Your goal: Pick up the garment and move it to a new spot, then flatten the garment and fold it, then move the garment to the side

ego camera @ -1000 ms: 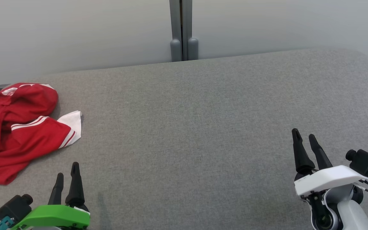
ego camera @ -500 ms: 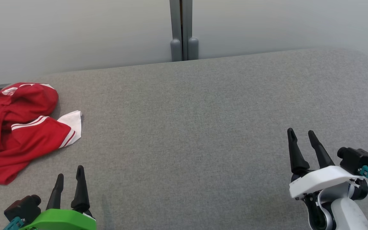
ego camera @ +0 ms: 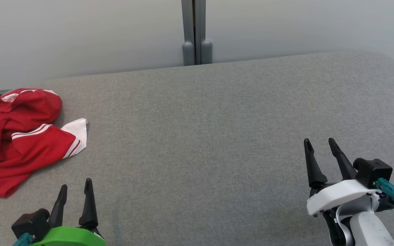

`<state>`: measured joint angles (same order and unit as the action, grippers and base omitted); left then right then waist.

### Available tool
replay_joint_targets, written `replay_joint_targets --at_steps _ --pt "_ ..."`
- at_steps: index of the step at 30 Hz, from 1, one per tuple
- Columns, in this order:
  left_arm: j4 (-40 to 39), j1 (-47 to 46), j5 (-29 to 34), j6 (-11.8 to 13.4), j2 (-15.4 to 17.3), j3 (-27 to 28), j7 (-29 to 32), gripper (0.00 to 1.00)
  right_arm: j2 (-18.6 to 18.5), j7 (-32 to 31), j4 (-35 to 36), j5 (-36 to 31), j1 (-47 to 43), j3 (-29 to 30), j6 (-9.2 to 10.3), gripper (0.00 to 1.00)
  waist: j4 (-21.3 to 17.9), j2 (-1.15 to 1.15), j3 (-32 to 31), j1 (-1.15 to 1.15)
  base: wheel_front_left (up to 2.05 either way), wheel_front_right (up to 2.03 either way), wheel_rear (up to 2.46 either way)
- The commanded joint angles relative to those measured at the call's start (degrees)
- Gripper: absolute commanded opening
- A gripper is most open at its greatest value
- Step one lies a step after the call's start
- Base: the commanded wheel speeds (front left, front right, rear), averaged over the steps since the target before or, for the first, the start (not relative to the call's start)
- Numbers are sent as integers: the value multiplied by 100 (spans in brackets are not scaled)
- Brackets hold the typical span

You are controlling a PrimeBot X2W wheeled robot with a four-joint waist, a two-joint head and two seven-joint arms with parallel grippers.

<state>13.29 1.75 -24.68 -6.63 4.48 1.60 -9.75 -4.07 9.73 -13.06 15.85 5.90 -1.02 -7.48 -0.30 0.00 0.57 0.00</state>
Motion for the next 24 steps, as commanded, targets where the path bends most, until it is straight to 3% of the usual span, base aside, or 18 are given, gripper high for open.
replay_joint_targets --at_steps 1,24 --pt "-56 26 148 -36 71 2 -55 100 -22 62 15 -163 56 -10 -1 100 -7 0 4 0 0 0 0" --pt "10 125 976 -93 14 23 -335 100 40 340 -188 -983 -45 53 -2 100 -66 0 12 0 0 0 0"
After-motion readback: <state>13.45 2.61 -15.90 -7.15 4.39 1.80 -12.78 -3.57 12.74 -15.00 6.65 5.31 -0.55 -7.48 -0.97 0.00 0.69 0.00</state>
